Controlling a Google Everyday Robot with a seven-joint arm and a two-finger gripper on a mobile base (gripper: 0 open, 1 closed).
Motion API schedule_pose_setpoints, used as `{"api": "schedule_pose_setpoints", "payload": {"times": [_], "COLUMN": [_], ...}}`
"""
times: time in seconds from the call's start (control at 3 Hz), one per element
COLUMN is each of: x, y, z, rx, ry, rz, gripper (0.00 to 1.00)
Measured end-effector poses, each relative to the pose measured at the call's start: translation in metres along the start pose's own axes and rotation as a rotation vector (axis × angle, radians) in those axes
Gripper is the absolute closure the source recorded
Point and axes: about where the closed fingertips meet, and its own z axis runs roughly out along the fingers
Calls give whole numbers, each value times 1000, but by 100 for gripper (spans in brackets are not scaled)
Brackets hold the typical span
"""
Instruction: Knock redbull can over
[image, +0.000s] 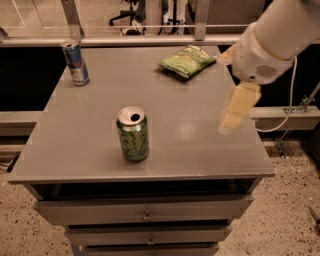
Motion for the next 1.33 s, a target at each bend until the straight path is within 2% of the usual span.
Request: {"api": "schedule_pose_setpoints", "payload": {"times": [0.33, 0.67, 1.0, 1.33], "x": [-58, -103, -107, -141], "y": [-58, -108, -106, -112], "z": [55, 78, 80, 98], "rx": [40, 88, 88, 104], "ry": [-157, -281, -285, -366], "rz": [-69, -81, -87, -84], "gripper": [0, 0, 0, 0]}}
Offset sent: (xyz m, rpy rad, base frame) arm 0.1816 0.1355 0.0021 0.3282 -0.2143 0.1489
